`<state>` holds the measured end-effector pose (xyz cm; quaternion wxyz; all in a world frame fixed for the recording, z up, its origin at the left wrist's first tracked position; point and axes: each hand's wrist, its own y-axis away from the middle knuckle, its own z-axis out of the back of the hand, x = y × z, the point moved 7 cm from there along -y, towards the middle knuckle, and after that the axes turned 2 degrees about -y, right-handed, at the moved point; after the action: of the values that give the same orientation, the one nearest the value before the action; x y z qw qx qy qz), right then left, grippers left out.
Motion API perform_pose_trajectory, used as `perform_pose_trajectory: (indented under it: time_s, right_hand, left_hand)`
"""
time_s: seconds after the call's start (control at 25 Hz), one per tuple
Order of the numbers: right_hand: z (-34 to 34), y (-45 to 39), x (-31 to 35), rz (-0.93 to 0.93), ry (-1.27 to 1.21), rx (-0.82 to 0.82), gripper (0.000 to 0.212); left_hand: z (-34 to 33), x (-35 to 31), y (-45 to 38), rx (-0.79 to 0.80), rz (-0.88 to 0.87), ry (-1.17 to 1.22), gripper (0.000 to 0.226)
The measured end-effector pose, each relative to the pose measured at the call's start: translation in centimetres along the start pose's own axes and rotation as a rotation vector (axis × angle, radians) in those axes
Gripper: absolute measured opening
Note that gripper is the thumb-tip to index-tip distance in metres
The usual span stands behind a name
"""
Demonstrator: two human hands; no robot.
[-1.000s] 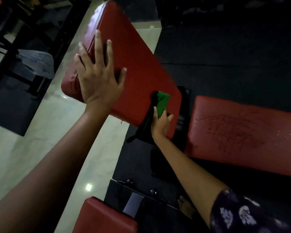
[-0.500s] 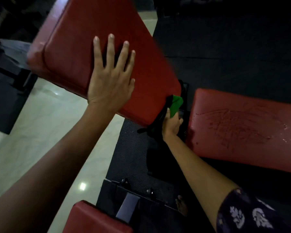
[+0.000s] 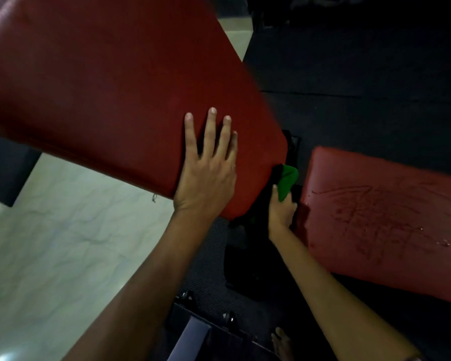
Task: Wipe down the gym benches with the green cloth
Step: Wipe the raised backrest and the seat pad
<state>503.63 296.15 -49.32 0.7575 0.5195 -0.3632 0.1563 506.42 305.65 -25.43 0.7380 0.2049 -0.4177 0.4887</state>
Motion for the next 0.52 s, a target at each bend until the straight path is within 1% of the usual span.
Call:
perform_pose_trajectory:
  time_s: [0.04,0.08,0.12,0.16,0.2,0.28,0.32,0.36,0.4,0.48,0.52]
  right_hand:
    - [0.1,-1.7,-0.4,-0.098,-0.018,0.007,0.045]
    - [0.1,-2.5,-0.2,-0.14,-0.018,0.012,0.046]
    - [-0.2,-2.7,0.6,-0.109,0.019,0.012,0.048]
    - [-0.6,-2.0,2.3,-0.007,0.052,0.007,0.049]
    - [-0.9,-1.2,4.2,0.146,0.057,0.012,0.049]
    - [-1.5,0.5,7.7,0.432,0.007,0.089,0.05]
    - [-1.8,0.7,8.4,0.497,-0.027,0.133,0.051]
    - [-1.8,0.1,8.2,0.494,-0.051,0.152,0.05]
    - [-1.5,-1.4,7.5,0.42,-0.055,0.147,0.048]
    - [-0.5,-4.4,5.8,0.178,-0.073,0.101,0.047]
    - [-0.3,-5.0,6.0,0.133,-0.092,0.092,0.047]
  left_hand:
    - [-0.1,-0.3,0.0,0.002,0.003,-0.021,0.056]
    - [-0.1,-0.5,0.1,-0.001,0.009,-0.029,0.055]
    - [0.0,-0.7,0.2,-0.008,0.014,-0.025,0.055]
    - [0.0,-0.8,0.3,-0.015,0.018,-0.018,0.054]
    - [0.0,-0.8,0.4,-0.023,0.026,-0.014,0.054]
    - [-0.2,-0.8,0.3,-0.034,0.044,-0.011,0.053]
    - [-0.3,-0.9,0.2,-0.034,0.041,-0.009,0.053]
    - [-0.4,-1.0,0.2,-0.038,0.039,0.002,0.053]
    - [-0.5,-1.0,0.1,-0.047,0.044,0.018,0.052]
    - [-0.3,-1.0,0.0,-0.068,0.067,0.046,0.051]
    - [-0.2,-1.1,-0.1,-0.073,0.075,0.05,0.05]
